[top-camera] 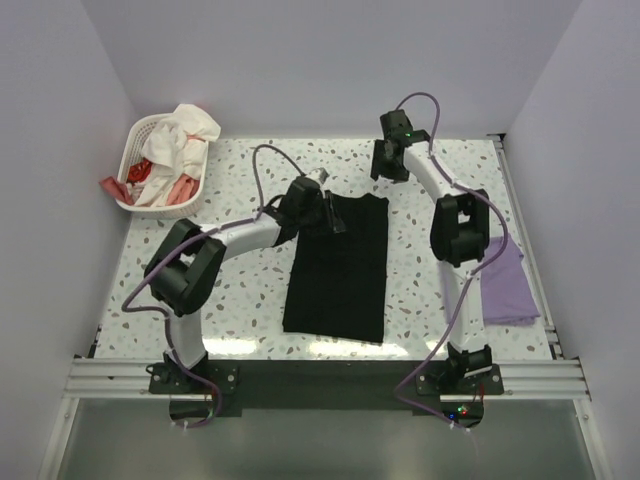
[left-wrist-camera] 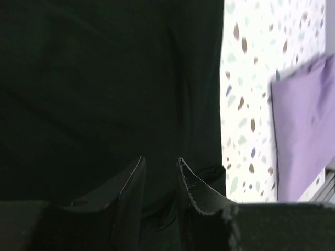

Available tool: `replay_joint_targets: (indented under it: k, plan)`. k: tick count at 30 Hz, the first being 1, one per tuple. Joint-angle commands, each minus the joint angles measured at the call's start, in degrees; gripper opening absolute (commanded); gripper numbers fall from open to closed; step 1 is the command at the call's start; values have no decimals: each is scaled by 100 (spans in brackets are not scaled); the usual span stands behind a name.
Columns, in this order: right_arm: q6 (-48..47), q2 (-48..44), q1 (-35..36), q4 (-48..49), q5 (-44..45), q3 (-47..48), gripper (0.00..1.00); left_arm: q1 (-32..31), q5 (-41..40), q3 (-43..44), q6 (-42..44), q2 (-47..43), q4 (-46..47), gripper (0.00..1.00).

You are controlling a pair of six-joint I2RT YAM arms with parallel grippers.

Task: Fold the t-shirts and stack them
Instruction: Fold the tshirt

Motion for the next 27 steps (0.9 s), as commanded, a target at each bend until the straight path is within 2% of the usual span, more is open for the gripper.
replay_joint_targets:
  k: [1,3,6,10,12,13,15,16,22,25,27]
  plan:
    - [-35,-804,-31,-74,15,-242,58,394,-115,-247,5,-616,-95,34]
    - [27,-1330,-39,23,-72,-621,59,510,-89,-536,-4,-705,-25,32]
    - [194,-2251,-39,540,-468,-1797,59,572,-88,-765,40,-872,19,31]
    - [579,-3394,65,1453,-951,-4000,59,580,-97,-1038,66,-1161,45,31]
    - [756,-3827,153,1762,-1241,-4663,59,589,-89,-1292,58,-1346,150,31]
    - [948,-4212,337,2059,-1329,-5266,57,589,-88,-1381,49,-1547,186,31]
    - [1038,-4548,644,2290,-1339,-5780,56,580,-71,-1591,40,-1741,186,31]
    - [1151,-4820,1038,2404,-1252,-6165,56,580,-71,-1680,49,-1925,178,31]
    - [1863,-5428,2305,3098,-1356,-7635,49,528,280,-2751,-57,-2778,265,27]
    - [2084,-5727,2684,3249,-1207,-8137,49,379,474,-3366,-39,-3183,327,27]
    - [2154,-5754,2694,3196,-1128,-8330,49,204,535,-3709,-100,-3262,327,25]
